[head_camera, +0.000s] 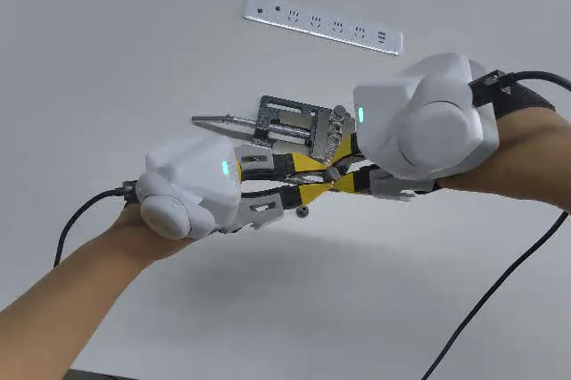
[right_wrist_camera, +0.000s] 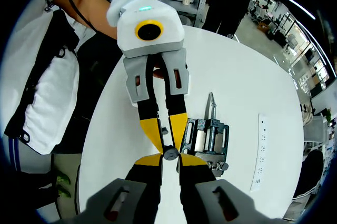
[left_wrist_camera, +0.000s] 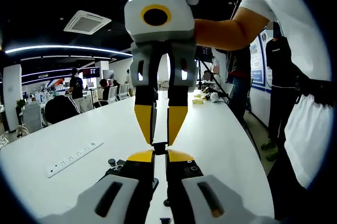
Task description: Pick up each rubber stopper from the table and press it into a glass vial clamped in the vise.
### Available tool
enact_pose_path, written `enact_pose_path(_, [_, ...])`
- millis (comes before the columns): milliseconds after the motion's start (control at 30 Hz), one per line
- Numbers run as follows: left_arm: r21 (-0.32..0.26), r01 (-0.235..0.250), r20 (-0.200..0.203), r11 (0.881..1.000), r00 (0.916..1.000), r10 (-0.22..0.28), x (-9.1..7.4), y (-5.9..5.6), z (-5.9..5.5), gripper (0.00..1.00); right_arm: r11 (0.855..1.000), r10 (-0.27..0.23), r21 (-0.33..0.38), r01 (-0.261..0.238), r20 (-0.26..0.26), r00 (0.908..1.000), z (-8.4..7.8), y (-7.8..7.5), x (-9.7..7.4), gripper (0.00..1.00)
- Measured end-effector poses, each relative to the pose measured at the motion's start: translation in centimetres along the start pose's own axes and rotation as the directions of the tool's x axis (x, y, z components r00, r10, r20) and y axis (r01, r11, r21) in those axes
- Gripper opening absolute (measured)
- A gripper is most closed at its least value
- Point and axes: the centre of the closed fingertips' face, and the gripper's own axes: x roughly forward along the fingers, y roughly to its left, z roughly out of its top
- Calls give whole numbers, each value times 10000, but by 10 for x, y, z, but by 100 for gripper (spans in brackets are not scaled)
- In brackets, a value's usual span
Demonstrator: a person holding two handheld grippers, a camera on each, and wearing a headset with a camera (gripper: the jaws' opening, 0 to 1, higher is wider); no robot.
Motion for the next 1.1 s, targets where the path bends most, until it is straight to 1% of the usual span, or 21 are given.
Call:
enact_pose_path(133, [-178, 133, 253, 9998, 9996, -128, -3, -2, 1, 3, 10000, 35, -83, -34, 107, 9999, 0, 1, -3, 14])
enact_pose_path(233, [-307, 307, 520, 9991, 9982, -291, -5, -3, 4, 3, 9997, 97, -209, -93, 206, 9997, -1, 2, -6, 14])
enact_pose_path(333, [-280, 582, 878, 9979, 9946, -556, -9, -7, 11, 3, 9996, 242, -184, -233, 501, 9984, 3, 4, -9, 15])
enact_pose_path(467, [-348, 958, 1136, 9948, 9893, -913, -12, -11, 16, 3, 9983, 501, -352, -470, 945, 9943, 11, 8, -14, 15])
enact_pose_path(567, [-444, 1159, 1362, 9923, 9847, -1089, -15, -13, 20, 3, 9974, 659, -371, -621, 1111, 9916, 14, 11, -17, 15])
enact_pose_path(667, [-436, 1259, 1506, 9911, 9815, -1181, -16, -14, 24, 2, 9953, 940, -380, -895, 1428, 9853, 20, 17, -22, 14])
enact_pose_path(700, [-430, 1286, 1527, 9908, 9809, -1207, -16, -14, 25, 2, 9954, 926, -366, -881, 1465, 9849, 21, 17, -23, 14])
enact_pose_path(867, [-273, 1365, 1597, 9903, 9785, -1304, -17, -15, 29, 2, 9943, 1009, -499, -943, 1514, 9833, 24, 18, -25, 13])
enact_pose_path(933, [-316, 1401, 1651, 9896, 9773, -1331, -17, -16, 30, 2, 9929, 1111, -592, -1030, 1540, 9818, 25, 20, -25, 12])
enact_pose_path(1100, [-196, 1473, 1710, 9889, 9750, -1419, -17, -18, 33, 2, 9915, 1233, -614, -1148, 1598, 9794, 28, 21, -25, 12])
